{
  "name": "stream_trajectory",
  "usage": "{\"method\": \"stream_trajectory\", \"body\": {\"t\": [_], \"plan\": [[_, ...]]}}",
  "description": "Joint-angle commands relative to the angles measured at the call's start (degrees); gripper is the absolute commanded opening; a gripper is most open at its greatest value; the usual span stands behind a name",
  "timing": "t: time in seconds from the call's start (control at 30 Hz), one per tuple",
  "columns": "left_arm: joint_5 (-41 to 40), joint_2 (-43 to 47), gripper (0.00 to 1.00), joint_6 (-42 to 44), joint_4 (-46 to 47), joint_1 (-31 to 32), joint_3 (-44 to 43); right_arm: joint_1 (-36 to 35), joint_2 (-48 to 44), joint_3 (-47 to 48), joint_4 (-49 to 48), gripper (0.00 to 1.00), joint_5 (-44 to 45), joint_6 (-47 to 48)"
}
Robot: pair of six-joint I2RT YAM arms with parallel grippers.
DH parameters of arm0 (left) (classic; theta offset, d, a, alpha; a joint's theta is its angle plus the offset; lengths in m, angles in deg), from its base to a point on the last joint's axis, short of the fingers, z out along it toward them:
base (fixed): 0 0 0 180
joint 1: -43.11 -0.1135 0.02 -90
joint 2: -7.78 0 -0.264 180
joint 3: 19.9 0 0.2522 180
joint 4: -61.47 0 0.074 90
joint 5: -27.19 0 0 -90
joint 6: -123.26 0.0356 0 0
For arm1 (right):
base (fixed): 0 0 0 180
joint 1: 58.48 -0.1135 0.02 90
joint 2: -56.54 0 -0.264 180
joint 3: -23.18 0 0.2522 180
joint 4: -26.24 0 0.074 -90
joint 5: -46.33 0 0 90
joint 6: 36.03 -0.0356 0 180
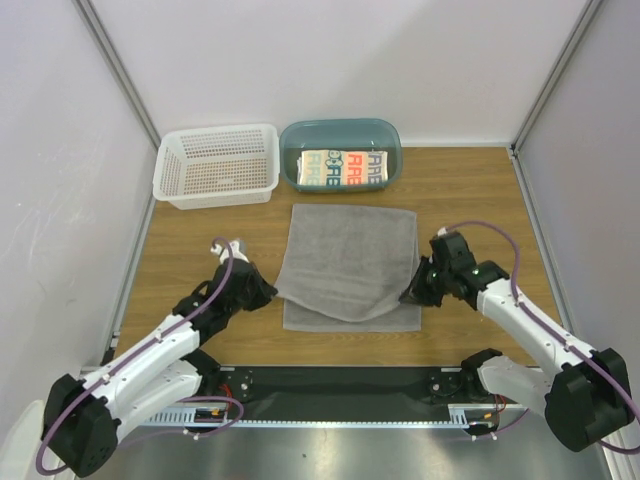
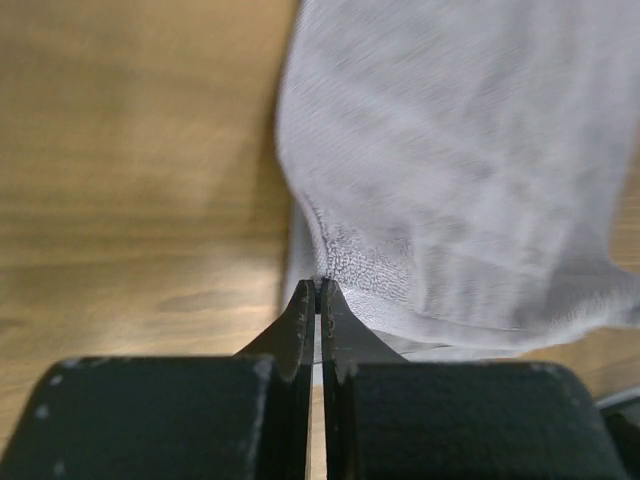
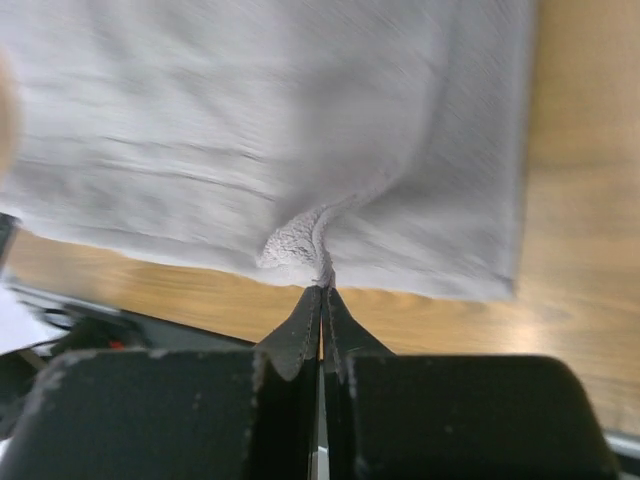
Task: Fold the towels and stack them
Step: Fold the towel
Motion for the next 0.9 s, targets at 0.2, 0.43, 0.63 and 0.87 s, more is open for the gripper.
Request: {"method": "stream_trajectory", "body": {"t": [0.2,0.43,0.63,0.87], "plan": [[1.88,1.45,0.0,5.7,-4.98,0.12,-13.88,6.93,4.39,16.85,7.2,0.0,-1.23,8.36],[2.07,4.0,0.0,5.87,-7.44,0.21,-15.81,15.72,3.51,26.07,12.13,0.0,-2.28,13.37],[-1.09,0.4,0.0,9.74,-5.43,0.03,-21.61,18.54,8.43,33.29,12.84,0.0,-3.86,16.71],[0.74,-11.54,0.0,18.6,1.0,-1.02,-35.83,21.0,17.13,45.06,8.1,0.0,-6.32,18.12]]}}
